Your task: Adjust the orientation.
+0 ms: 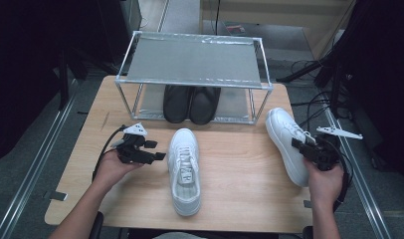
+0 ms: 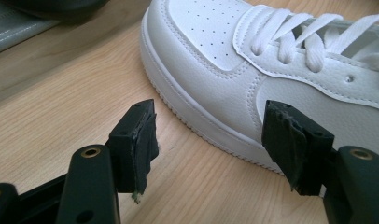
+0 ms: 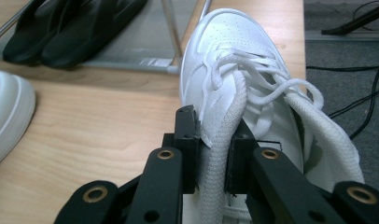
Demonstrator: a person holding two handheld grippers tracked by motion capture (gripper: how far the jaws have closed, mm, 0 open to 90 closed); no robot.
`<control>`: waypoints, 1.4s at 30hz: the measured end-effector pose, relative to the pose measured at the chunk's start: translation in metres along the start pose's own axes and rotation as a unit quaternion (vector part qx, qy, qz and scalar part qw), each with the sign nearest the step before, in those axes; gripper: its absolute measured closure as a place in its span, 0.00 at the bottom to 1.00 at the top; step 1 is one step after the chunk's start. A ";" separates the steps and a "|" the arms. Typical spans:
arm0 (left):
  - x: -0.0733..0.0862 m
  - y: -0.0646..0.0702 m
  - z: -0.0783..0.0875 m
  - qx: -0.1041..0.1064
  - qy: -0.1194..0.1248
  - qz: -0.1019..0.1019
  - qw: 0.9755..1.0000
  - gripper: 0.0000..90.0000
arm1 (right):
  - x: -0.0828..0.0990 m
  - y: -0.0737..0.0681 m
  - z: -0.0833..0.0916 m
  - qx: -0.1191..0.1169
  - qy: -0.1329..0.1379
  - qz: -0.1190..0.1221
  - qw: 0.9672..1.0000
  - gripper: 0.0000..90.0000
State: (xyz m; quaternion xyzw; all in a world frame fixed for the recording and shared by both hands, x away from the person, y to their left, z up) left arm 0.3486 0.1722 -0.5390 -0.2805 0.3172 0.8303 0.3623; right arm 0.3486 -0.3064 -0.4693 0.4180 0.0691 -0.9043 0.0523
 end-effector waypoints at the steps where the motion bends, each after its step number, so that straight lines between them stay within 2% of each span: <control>1: 0.000 -0.001 0.001 -0.003 -0.001 -0.002 1.000 0.40 | 0.002 -0.003 0.003 -0.002 -0.001 0.004 1.000 0.89; 3: 0.000 -0.001 0.004 0.002 0.005 -0.001 1.000 0.40 | 0.006 -0.007 0.006 -0.003 -0.002 0.007 1.000 0.89; 6: 0.002 -0.003 0.006 -0.002 0.005 -0.003 1.000 0.40 | 0.010 -0.013 0.007 -0.005 -0.010 0.014 1.000 0.89; 8: 0.002 -0.004 0.008 -0.001 0.008 0.000 1.000 0.40 | 0.011 -0.018 0.007 -0.006 -0.012 0.026 1.000 0.89; 13: 0.002 -0.005 0.009 -0.001 0.011 -0.002 1.000 0.41 | 0.011 -0.027 0.010 -0.019 -0.007 0.031 0.999 0.89; 16: 0.001 -0.003 0.009 -0.001 0.016 -0.006 1.000 0.41 | 0.012 -0.034 0.010 -0.024 -0.008 0.044 0.999 0.89; 25: 0.002 -0.003 0.008 0.001 0.011 0.000 1.000 0.41 | 0.016 -0.053 0.008 -0.042 -0.016 0.063 0.997 0.88; 30: 0.002 -0.003 0.005 0.003 0.009 0.000 1.000 0.41 | 0.018 -0.069 0.002 -0.065 -0.023 0.070 0.995 0.88; 36: 0.001 -0.001 0.005 0.006 0.013 0.003 1.000 0.41 | 0.021 -0.095 -0.002 -0.082 -0.027 0.101 0.991 0.88; 42: 0.001 -0.001 0.004 0.006 0.011 -0.001 1.000 0.41 | 0.024 -0.113 -0.006 -0.101 -0.032 0.112 0.988 0.88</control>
Point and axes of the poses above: each handheld gripper's, and its own axes: z roughly backward along the jaws, x roughly out of its underside, y roughly to its right, the point moved 6 cm from there along -z, roughly forward along the jaws, and after that the axes turned 9 degrees about x, right-handed, at the moved point
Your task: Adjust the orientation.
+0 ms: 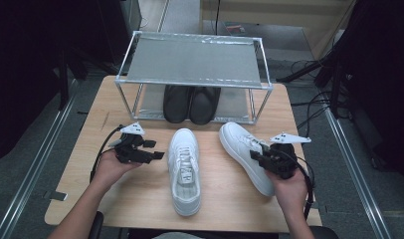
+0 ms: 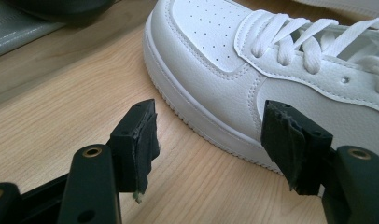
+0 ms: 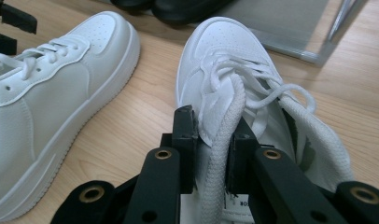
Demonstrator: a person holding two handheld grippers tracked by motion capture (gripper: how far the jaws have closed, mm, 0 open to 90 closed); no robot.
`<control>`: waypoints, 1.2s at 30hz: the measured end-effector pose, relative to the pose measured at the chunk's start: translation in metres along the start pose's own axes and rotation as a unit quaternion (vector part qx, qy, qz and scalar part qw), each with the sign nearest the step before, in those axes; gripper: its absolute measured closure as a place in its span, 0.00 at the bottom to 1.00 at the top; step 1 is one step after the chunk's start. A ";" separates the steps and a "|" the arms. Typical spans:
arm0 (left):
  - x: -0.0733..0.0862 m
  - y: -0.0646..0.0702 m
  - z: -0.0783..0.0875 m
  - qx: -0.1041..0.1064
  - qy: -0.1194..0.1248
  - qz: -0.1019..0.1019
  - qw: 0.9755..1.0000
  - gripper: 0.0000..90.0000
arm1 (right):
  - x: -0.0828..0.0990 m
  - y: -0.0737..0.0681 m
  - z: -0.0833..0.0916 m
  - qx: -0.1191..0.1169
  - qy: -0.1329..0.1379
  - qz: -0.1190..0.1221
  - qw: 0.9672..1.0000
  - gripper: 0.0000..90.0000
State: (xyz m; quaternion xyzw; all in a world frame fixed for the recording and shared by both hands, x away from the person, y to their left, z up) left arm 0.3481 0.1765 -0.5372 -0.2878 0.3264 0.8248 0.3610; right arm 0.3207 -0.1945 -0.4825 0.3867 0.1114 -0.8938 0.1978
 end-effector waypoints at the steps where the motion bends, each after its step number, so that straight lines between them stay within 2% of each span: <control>1: 0.000 0.000 0.000 0.000 0.000 0.001 1.000 0.41 | 0.000 -0.003 -0.001 -0.001 0.000 0.003 1.000 0.88; 12: 0.000 0.000 -0.001 -0.001 -0.003 0.000 1.000 0.41 | 0.000 -0.027 -0.016 -0.013 -0.008 0.029 0.999 0.88; 16: 0.000 0.001 -0.002 -0.001 -0.005 -0.001 1.000 0.41 | 0.004 -0.033 -0.018 -0.020 -0.011 0.025 0.999 0.89; 22: 0.001 0.001 -0.004 -0.004 -0.008 0.000 1.000 0.40 | 0.009 -0.039 -0.020 -0.022 -0.017 0.034 0.999 0.89; 27: 0.001 -0.001 -0.006 -0.007 -0.013 0.012 1.000 0.41 | 0.010 -0.046 -0.025 -0.029 -0.019 0.040 0.999 0.90; 36: 0.001 0.002 -0.009 -0.004 -0.018 0.005 1.000 0.41 | 0.012 -0.062 -0.029 -0.034 -0.019 0.049 0.998 0.89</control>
Point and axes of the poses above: each handheld gripper's, and its own axes: z roughly backward along the jaws, x roughly out of its underside, y roughly to its right, the point moved 6 cm from there along -z, roughly forward along the jaws, and after that the axes turned 9 degrees about x, right-handed, at the moved point
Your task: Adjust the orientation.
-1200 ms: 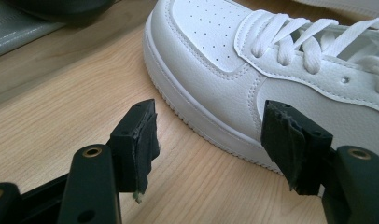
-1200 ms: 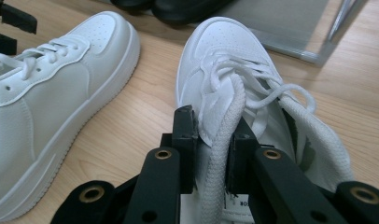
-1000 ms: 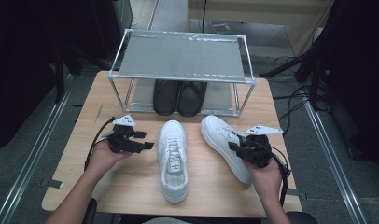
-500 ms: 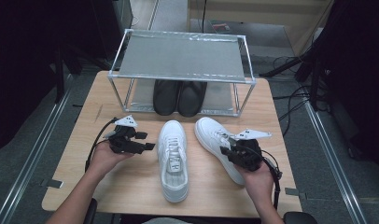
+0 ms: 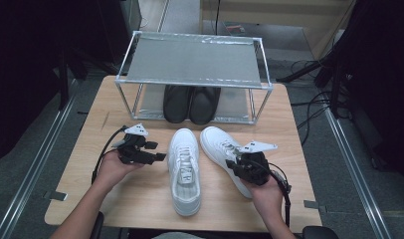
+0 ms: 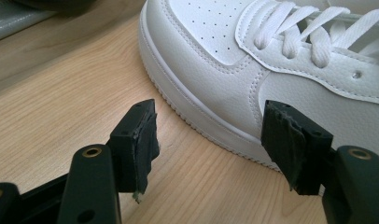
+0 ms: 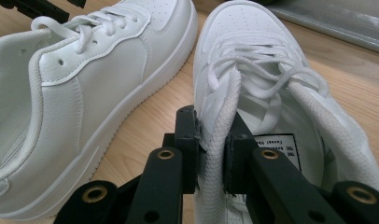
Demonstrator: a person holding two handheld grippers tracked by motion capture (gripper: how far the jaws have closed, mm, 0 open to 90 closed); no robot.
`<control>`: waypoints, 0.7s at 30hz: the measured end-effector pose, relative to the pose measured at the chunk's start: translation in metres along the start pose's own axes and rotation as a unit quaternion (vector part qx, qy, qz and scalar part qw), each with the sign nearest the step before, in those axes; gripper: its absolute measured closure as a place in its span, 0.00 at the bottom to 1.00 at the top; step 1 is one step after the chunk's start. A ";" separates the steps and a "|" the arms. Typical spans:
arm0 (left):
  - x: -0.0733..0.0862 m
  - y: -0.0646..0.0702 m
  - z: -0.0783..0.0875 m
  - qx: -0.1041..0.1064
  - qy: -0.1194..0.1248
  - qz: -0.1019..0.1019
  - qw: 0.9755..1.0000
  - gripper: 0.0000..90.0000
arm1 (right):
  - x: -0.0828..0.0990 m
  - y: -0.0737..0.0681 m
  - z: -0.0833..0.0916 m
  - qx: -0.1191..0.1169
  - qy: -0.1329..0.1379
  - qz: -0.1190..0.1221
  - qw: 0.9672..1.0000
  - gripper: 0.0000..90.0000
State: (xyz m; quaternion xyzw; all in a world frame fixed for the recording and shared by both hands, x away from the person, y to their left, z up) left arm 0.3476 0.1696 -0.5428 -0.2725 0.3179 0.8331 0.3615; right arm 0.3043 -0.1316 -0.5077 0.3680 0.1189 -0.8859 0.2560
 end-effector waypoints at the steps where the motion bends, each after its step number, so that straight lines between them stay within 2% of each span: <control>1: 0.000 0.000 0.000 -0.002 -0.001 -0.001 1.000 0.41 | 0.000 -0.001 0.000 -0.001 0.000 -0.002 1.000 0.89; 6: 0.000 0.000 0.000 -0.004 -0.004 -0.003 1.000 0.41 | -0.003 -0.003 -0.004 -0.018 0.009 -0.023 1.000 0.88; 8: 0.000 0.000 0.001 -0.004 -0.002 -0.001 1.000 0.41 | -0.003 -0.003 -0.005 -0.020 0.008 -0.020 1.000 0.85; 11: 0.000 -0.001 0.001 -0.004 -0.002 0.001 1.000 0.41 | -0.006 0.002 0.002 -0.019 0.029 -0.023 0.999 0.82; 13: 0.001 -0.001 0.001 0.002 -0.007 0.005 1.000 0.45 | -0.009 0.008 0.011 -0.026 0.050 -0.029 0.998 0.83; 16: 0.001 0.001 0.001 -0.008 -0.009 0.003 1.000 0.51 | -0.012 0.019 0.026 -0.023 0.073 -0.031 0.997 0.83; 19: 0.002 0.001 0.001 -0.008 -0.016 0.021 1.000 0.58 | -0.011 0.031 0.033 -0.021 0.087 -0.034 0.995 0.82; 21: 0.004 -0.001 0.000 -0.013 -0.019 0.030 0.999 0.65 | -0.010 0.039 0.034 -0.033 0.089 -0.038 0.995 0.80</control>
Point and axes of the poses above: each handheld gripper's, and its own axes: z roughly backward along the jaws, x roughly out of its underside, y roughly to its right, the point moved 6 cm from there along -z, roughly forward along the jaws, and after that the axes turned 9 degrees about x, right-handed, at the moved point
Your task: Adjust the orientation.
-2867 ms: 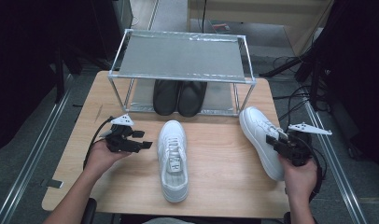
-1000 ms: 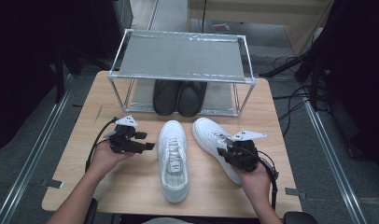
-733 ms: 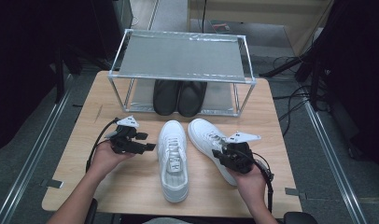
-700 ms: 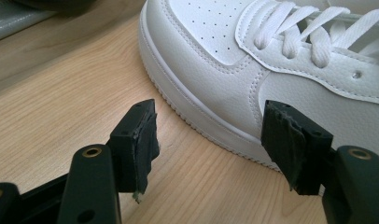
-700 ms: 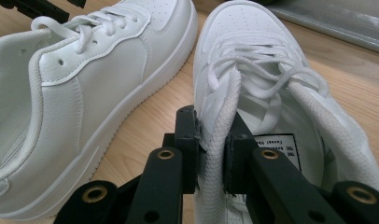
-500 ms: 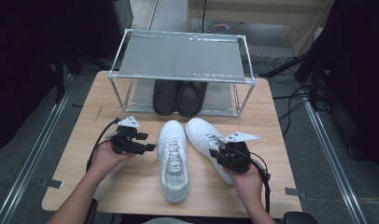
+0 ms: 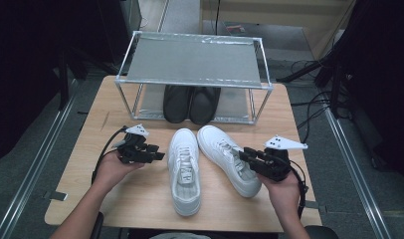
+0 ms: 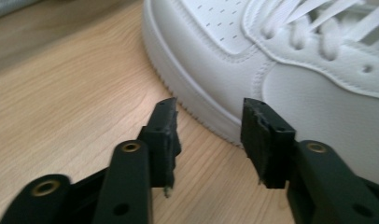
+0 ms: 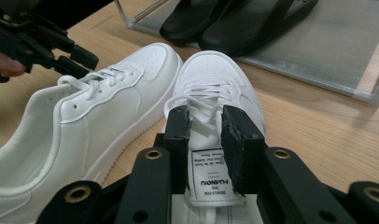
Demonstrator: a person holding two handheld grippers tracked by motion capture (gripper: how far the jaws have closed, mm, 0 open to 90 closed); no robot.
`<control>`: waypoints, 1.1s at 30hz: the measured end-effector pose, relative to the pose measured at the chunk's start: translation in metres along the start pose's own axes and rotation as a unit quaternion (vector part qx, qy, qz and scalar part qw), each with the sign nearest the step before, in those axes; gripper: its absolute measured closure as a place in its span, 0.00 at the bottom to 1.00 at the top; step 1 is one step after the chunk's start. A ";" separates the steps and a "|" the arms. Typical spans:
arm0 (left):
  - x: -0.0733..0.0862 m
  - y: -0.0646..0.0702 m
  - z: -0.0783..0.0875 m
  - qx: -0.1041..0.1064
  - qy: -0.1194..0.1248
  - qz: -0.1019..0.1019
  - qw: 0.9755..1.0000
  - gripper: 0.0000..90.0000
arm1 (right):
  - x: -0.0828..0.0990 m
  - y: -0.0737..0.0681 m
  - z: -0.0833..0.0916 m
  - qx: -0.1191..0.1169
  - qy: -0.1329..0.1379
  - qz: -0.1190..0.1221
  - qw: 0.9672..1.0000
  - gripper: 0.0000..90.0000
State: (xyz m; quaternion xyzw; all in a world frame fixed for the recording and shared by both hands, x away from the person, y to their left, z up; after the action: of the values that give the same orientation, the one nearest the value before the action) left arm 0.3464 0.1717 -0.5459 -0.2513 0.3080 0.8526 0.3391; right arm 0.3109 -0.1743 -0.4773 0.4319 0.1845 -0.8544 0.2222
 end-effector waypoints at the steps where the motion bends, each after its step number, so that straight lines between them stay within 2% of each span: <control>1: 0.001 -0.001 0.000 -0.001 0.002 0.006 1.000 0.69 | 0.001 0.003 0.000 -0.005 -0.002 -0.003 1.000 0.78; 3: 0.002 -0.001 0.002 0.000 0.006 0.010 1.000 0.75 | 0.004 0.010 0.001 -0.013 0.001 0.008 1.000 0.78; 6: 0.003 0.000 0.008 0.005 0.022 0.017 1.000 0.82 | 0.006 0.018 0.002 -0.018 0.029 0.031 0.999 0.78; 8: 0.004 0.002 0.011 0.019 0.032 0.027 0.999 0.87 | 0.005 0.027 0.001 -0.017 0.030 0.028 0.999 0.78; 9: 0.005 0.003 0.011 0.018 0.031 0.029 0.999 0.90 | 0.004 0.030 0.000 -0.014 0.028 0.023 0.999 0.79; 11: 0.007 0.007 0.013 0.000 0.028 0.011 1.000 0.96 | 0.003 0.038 -0.002 -0.016 0.024 0.024 0.999 0.85; 13: 0.007 0.016 0.016 0.001 0.038 -0.008 0.999 1.00 | 0.003 0.043 -0.004 -0.016 0.014 0.029 0.999 0.91; 15: 0.009 0.022 0.015 0.008 0.031 -0.013 0.999 1.00 | 0.002 0.047 -0.006 -0.021 -0.003 0.044 0.999 0.98; 16: 0.010 0.026 0.014 0.005 0.031 -0.023 0.999 1.00 | 0.002 0.049 -0.007 -0.021 -0.011 0.052 0.998 1.00; 18: 0.011 0.032 0.013 0.005 0.040 -0.032 0.999 1.00 | 0.003 0.052 -0.008 -0.025 -0.018 0.056 0.998 1.00; 21: 0.015 0.036 0.007 0.021 0.045 -0.013 0.999 0.99 | 0.005 0.056 -0.015 -0.051 -0.041 0.031 0.997 1.00; 25: 0.019 0.033 -0.001 0.023 0.030 0.004 0.999 0.99 | 0.010 0.055 -0.031 -0.068 -0.060 0.038 0.995 1.00; 28: 0.021 0.032 -0.004 0.016 0.022 0.005 1.000 0.98 | 0.011 0.054 -0.040 -0.067 -0.072 0.040 0.994 1.00; 31: 0.024 0.034 -0.005 0.012 0.019 -0.001 1.000 0.96 | 0.011 0.055 -0.042 -0.072 -0.076 0.035 0.994 1.00; 33: 0.025 0.035 -0.008 0.009 0.011 -0.005 1.000 0.96 | 0.011 0.053 -0.042 -0.068 -0.077 0.042 0.994 1.00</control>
State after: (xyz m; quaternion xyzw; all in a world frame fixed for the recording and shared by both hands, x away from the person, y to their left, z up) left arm 0.3062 0.1565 -0.5552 -0.2587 0.3181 0.8454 0.3424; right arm 0.3616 -0.1998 -0.5163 0.3565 0.2063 -0.8603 0.3006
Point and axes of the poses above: each handheld gripper's, and its own axes: z roughly backward along the jaws, x roughly out of its underside, y roughly to its right, the point moved 6 cm from there along -z, roughly forward along the jaws, and after that the axes turned 9 degrees about x, right-handed, at the moved point
